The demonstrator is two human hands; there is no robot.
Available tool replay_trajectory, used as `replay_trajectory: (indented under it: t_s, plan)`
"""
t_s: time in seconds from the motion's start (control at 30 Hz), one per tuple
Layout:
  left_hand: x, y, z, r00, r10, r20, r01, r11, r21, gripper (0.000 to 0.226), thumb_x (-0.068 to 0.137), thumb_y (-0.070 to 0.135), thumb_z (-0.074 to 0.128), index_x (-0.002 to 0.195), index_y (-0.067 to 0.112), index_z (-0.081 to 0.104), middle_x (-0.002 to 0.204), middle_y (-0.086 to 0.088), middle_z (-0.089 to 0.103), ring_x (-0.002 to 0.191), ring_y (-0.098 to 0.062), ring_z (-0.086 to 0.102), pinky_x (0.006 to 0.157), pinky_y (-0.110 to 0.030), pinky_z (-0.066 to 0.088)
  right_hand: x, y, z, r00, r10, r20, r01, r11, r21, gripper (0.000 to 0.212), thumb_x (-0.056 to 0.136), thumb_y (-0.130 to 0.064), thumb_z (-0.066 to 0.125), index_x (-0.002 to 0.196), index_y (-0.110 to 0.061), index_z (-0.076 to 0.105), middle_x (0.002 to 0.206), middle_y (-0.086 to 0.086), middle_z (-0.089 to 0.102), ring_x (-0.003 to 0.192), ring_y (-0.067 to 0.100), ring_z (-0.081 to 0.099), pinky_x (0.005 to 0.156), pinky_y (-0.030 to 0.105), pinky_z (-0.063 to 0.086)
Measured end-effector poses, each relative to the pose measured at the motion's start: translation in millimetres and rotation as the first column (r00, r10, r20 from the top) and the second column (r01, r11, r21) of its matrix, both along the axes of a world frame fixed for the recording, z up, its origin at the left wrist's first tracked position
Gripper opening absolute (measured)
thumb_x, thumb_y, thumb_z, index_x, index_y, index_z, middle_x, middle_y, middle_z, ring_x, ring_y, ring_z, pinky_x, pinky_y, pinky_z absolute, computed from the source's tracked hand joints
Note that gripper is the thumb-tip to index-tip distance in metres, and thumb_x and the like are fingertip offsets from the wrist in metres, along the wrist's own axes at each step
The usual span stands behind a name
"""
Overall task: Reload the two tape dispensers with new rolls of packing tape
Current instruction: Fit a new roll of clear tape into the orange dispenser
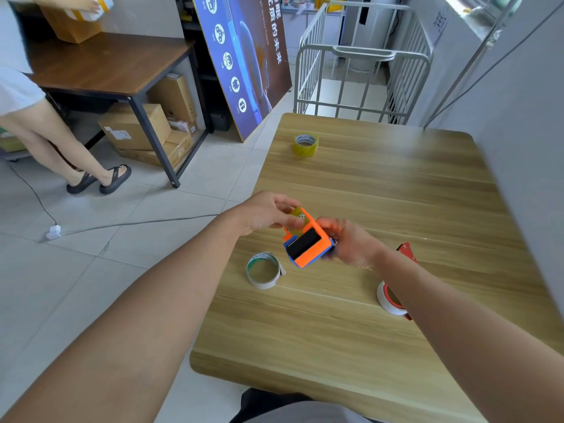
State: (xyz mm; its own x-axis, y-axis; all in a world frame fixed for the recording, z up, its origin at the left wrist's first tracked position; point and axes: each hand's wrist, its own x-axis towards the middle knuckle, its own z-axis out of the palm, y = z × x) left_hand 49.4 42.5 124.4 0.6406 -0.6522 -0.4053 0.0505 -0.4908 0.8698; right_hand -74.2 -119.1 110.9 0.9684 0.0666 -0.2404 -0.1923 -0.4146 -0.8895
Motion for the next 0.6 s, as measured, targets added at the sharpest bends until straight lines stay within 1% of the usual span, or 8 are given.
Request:
replay_trajectory:
  t_s: [0.07, 0.13, 0.2, 0.23, 0.3, 0.37, 0.47, 0.6]
  plan:
    - [0.7, 3.2, -4.9, 0.997, 0.023, -0.07, -0.026, 0.999, -0.036, 0.054, 0.073, 0.015, 0.077, 0.124, 0.017, 0.058, 0.124, -0.005, 0.058, 0.112, -0.014, 0.057, 0.098, -0.032, 0.048, 1.9, -0.8, -2.8, 1.0, 0.009, -0.016, -0.01, 1.0, -0.026, 0.05, 0.068, 0.029, 0.049, 0.085, -0.018, 0.058, 0.077, -0.006, 0.058, 0.066, -0.001, 0.055, 0.064, 0.018, 0.047]
    - [-1.0, 2.5, -8.7, 0.994, 0.073, -0.076, -0.078, 0.994, -0.074, 0.052, 0.076, 0.017, 0.074, 0.125, 0.016, 0.057, 0.128, -0.006, 0.059, 0.113, -0.016, 0.058, 0.1, -0.033, 0.046, 4.2, -0.8, -3.3, 1.0, -0.003, -0.022, 0.002, 0.999, -0.035, 0.043, 0.07, 0.03, 0.048, 0.094, -0.004, 0.059, 0.078, -0.002, 0.057, 0.063, -0.003, 0.053, 0.059, 0.012, 0.045]
    - [-4.4, -2.0, -10.0, 0.993, 0.113, 0.021, -0.111, 0.991, -0.08, 0.05, 0.077, 0.02, 0.074, 0.124, 0.015, 0.058, 0.127, -0.005, 0.061, 0.112, -0.016, 0.059, 0.102, -0.033, 0.045, 5.6, -1.0, -3.9, 0.999, -0.027, -0.022, 0.026, 0.999, -0.023, 0.043, 0.071, 0.03, 0.046, 0.105, 0.008, 0.056, 0.081, 0.002, 0.057, 0.062, -0.003, 0.053, 0.056, 0.009, 0.044]
    - [-5.7, -4.7, -9.9, 0.991, 0.109, 0.082, -0.104, 0.992, -0.068, 0.051, 0.077, 0.021, 0.075, 0.124, 0.014, 0.058, 0.125, -0.004, 0.062, 0.111, -0.014, 0.059, 0.102, -0.031, 0.044, 5.5, -1.4, -4.0, 0.999, -0.035, -0.024, 0.035, 0.999, -0.017, 0.045, 0.071, 0.031, 0.046, 0.108, 0.008, 0.056, 0.081, 0.001, 0.057, 0.061, -0.006, 0.054, 0.055, 0.008, 0.045]
    - [-8.0, -9.4, -7.1, 0.985, 0.063, 0.16, -0.059, 0.998, -0.031, 0.053, 0.074, 0.023, 0.077, 0.122, 0.014, 0.059, 0.118, 0.001, 0.063, 0.109, -0.01, 0.058, 0.098, -0.025, 0.043, 4.5, -2.7, -3.9, 0.999, -0.043, -0.014, 0.043, 0.999, -0.011, 0.05, 0.07, 0.032, 0.046, 0.111, 0.006, 0.056, 0.083, 0.001, 0.058, 0.062, -0.007, 0.055, 0.055, 0.008, 0.045]
    - [-8.8, -10.8, -3.1, 0.981, 0.026, 0.192, -0.025, 1.0, -0.006, 0.047, 0.069, 0.023, 0.081, 0.111, 0.017, 0.061, 0.105, 0.007, 0.064, 0.102, -0.009, 0.059, 0.089, -0.021, 0.047, 3.6, -3.0, -2.8, 1.0, -0.029, -0.003, 0.029, 0.999, -0.02, 0.049, 0.069, 0.031, 0.047, 0.111, 0.006, 0.057, 0.088, 0.004, 0.059, 0.07, 0.0, 0.055, 0.058, 0.008, 0.046]
    - [-7.6, -8.9, 0.3, 0.976, 0.005, 0.218, -0.01, 1.0, 0.021, 0.046, 0.065, 0.025, 0.082, 0.104, 0.017, 0.059, 0.103, 0.001, 0.063, 0.1, -0.012, 0.06, 0.088, -0.027, 0.051, 3.1, -2.2, -1.4, 1.0, -0.014, -0.003, 0.014, 1.0, -0.02, 0.046, 0.069, 0.031, 0.047, 0.104, 0.004, 0.058, 0.082, -0.002, 0.06, 0.065, -0.007, 0.056, 0.058, 0.009, 0.046]
    - [-4.3, -4.2, 3.5, 0.98, 0.012, 0.199, -0.013, 1.0, 0.003, 0.033, 0.075, 0.019, 0.074, 0.104, 0.011, 0.06, 0.091, -0.001, 0.062, 0.091, -0.017, 0.061, 0.089, -0.034, 0.052, -0.4, 2.0, -0.1, 1.0, -0.023, 0.011, 0.023, 1.0, 0.0, 0.052, 0.068, 0.032, 0.046, 0.082, -0.016, 0.059, 0.071, -0.008, 0.058, 0.056, -0.009, 0.054, 0.057, 0.011, 0.045]
